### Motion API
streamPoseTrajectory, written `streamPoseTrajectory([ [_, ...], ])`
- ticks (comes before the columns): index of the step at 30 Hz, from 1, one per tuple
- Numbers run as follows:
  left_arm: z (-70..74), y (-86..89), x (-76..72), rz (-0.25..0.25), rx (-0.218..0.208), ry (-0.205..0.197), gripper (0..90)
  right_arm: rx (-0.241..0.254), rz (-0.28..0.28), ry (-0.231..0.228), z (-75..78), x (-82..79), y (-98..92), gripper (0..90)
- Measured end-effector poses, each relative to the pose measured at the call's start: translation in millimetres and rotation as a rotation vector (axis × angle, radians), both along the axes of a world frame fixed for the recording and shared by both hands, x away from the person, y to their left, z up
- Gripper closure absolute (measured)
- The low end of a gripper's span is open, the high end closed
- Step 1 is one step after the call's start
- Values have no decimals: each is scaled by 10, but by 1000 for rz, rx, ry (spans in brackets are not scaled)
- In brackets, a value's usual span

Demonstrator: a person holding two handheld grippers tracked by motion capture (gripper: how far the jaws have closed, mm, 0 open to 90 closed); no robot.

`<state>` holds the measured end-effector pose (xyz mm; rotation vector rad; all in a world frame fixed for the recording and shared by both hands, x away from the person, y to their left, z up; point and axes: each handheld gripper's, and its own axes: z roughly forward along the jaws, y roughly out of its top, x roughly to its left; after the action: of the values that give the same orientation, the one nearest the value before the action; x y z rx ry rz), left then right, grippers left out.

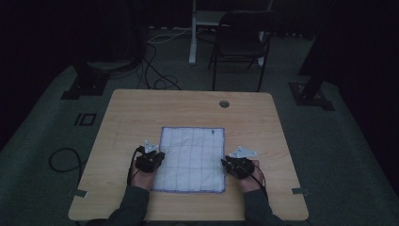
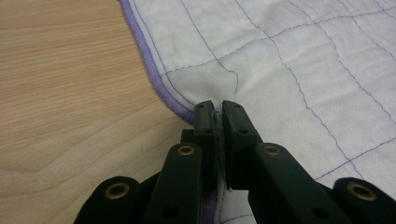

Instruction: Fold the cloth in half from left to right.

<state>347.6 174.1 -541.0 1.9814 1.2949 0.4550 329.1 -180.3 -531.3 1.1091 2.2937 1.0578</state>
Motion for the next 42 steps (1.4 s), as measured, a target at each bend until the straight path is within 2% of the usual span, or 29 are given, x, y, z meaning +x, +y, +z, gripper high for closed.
streamPoseTrajectory([
  [7, 40, 5, 9, -2, -30, 7, 860, -1, 4, 27, -56, 22, 36, 774],
  [19, 265, -48, -21, -53, -97, -46, 860, -13, 14, 49, -109, 47, 75, 761],
  [22, 341, -95, -28, -75, -116, -59, 860, -12, 15, 53, -109, 48, 72, 759],
  [32, 549, -285, -24, -149, -139, -89, 861, -9, 20, 55, -112, 53, 66, 755],
  [42, 696, -460, 3, -207, -161, -105, 862, -7, 19, 55, -113, 54, 67, 756],
])
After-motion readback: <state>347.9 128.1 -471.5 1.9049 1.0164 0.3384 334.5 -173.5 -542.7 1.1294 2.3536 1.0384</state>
